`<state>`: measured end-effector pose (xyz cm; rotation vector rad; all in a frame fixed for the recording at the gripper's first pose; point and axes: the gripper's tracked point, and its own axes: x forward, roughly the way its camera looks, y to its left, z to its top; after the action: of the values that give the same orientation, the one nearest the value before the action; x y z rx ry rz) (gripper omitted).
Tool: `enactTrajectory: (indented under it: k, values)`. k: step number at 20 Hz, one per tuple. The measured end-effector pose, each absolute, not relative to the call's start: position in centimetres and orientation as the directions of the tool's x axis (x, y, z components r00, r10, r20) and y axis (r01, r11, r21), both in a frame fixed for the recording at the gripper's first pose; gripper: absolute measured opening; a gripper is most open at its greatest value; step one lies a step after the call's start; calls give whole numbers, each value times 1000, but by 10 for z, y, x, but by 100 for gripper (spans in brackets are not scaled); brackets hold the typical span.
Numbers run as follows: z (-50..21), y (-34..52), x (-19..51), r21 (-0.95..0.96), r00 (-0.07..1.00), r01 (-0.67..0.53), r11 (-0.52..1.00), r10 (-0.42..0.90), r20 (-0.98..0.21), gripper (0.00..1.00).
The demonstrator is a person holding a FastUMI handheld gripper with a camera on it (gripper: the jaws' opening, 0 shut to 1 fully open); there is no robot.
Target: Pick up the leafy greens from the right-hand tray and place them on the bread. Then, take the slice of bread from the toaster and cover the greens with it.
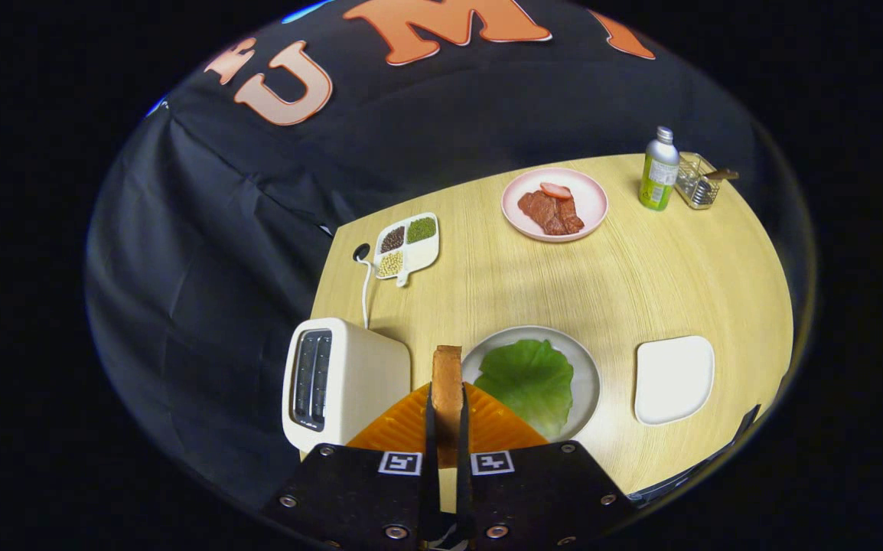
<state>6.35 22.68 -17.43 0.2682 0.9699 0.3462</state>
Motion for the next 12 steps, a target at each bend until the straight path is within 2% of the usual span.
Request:
enactTrajectory:
  k: [12]
  values:
    - [-250,211,93,503,444,-167,848,520,-730,9]
